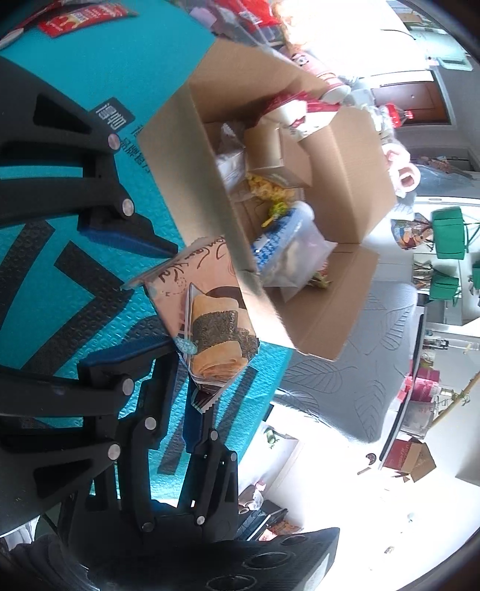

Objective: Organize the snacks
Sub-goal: 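Lift the seaweed pack with both tools and carry it toward the box, then lower the seaweed pack into the cardboard box and open both tools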

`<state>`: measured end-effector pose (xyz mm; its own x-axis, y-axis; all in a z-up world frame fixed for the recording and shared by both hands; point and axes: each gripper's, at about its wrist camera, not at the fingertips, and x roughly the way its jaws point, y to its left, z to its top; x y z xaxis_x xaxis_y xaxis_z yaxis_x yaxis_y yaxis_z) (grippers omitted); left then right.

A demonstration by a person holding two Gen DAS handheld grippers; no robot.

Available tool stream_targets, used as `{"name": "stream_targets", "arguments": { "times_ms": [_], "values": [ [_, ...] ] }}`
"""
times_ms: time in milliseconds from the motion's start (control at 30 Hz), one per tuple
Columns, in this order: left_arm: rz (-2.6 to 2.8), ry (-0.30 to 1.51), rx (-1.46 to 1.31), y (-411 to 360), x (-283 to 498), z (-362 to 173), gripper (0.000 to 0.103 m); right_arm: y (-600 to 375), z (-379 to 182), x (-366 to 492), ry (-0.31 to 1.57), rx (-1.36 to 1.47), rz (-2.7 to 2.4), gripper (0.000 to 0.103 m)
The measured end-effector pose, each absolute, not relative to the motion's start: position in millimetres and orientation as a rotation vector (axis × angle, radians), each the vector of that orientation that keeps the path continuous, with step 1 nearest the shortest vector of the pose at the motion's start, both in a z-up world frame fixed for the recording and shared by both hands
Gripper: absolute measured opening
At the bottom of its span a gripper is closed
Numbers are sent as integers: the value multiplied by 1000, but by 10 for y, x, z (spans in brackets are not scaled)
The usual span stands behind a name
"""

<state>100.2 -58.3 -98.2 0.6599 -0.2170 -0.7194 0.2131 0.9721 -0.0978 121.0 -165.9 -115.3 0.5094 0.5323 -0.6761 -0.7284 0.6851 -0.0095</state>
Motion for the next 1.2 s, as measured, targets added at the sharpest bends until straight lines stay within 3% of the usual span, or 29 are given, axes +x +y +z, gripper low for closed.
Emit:
{"name": "stream_targets", "arguments": {
  "times_ms": [800,1200],
  "values": [
    [-201,595,3,-268,1162,-20,43,-1388,-186,1338,479,-319,810,24],
    [-164,711,-7,-109,1900,-488,43,-911,-689,2020,635,-351,828,23]
  ]
}}
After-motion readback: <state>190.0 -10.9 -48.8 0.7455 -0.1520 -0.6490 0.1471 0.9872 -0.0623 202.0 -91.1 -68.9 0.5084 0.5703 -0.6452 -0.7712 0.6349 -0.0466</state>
